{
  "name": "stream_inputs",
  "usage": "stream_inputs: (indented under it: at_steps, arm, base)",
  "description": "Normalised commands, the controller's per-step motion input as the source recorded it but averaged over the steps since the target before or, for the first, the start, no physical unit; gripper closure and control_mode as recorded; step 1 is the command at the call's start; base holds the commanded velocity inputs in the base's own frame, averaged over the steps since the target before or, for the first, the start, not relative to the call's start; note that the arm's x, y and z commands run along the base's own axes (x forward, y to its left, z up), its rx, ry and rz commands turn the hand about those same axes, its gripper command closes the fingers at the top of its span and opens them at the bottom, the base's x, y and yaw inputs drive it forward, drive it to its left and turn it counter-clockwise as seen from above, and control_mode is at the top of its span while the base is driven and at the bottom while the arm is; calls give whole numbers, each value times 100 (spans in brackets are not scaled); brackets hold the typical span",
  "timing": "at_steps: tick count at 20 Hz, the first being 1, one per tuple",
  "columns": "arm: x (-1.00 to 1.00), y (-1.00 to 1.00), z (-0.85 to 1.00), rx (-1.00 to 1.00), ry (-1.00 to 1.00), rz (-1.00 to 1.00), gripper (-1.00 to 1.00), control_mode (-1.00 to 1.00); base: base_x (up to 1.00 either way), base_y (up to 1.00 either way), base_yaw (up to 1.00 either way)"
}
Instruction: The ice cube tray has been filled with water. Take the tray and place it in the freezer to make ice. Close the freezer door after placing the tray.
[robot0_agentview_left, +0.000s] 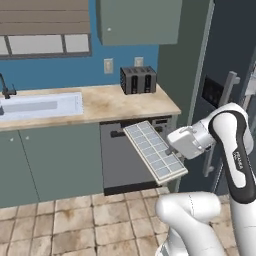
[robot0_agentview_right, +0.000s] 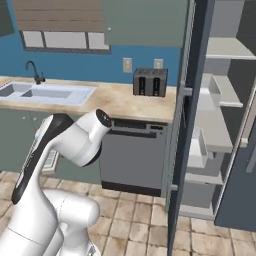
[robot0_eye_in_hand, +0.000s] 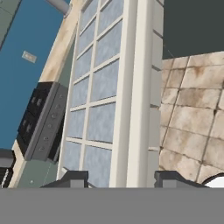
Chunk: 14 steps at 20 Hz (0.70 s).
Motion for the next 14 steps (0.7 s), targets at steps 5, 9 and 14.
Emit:
stream_inputs:
  at_steps: [5,9,14]
  arm:
    - [0,0,0,0,0,0,100,100]
    - [0,0,0,0,0,0,100,100]
    - [0,0,0,0,0,0,100,100]
  base:
    - [-35,-53,0]
    - [-38,-57,0]
    - [-34,-65,0]
